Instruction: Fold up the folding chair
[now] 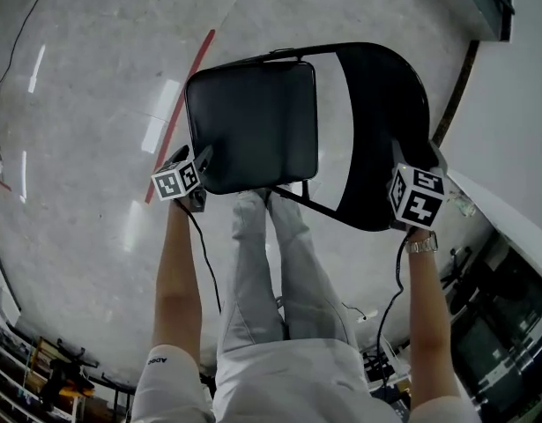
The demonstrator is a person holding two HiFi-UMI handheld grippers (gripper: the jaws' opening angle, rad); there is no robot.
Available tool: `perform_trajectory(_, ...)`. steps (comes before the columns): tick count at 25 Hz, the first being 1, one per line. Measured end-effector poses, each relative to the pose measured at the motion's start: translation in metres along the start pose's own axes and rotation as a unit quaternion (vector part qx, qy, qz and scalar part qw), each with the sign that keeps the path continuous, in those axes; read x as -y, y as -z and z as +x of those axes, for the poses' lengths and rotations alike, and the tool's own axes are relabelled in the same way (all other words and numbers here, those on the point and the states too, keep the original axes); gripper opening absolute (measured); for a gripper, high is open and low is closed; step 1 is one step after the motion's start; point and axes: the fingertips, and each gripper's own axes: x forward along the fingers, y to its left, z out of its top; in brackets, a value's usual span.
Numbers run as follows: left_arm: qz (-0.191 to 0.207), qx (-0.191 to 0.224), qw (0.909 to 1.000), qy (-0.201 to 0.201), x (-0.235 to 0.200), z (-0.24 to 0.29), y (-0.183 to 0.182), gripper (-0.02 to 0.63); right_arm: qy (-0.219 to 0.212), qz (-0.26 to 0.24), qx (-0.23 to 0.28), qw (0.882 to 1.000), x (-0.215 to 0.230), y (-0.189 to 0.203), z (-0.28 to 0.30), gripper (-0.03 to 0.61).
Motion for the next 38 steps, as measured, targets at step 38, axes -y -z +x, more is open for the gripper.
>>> perform_trajectory(38,-0.053,-0.052,0.9810,0.179,-0.009,0.095,0.014,0.474,0.005,-0.007,-0.001,1.000,0.006,-0.002,-0.001,0.255)
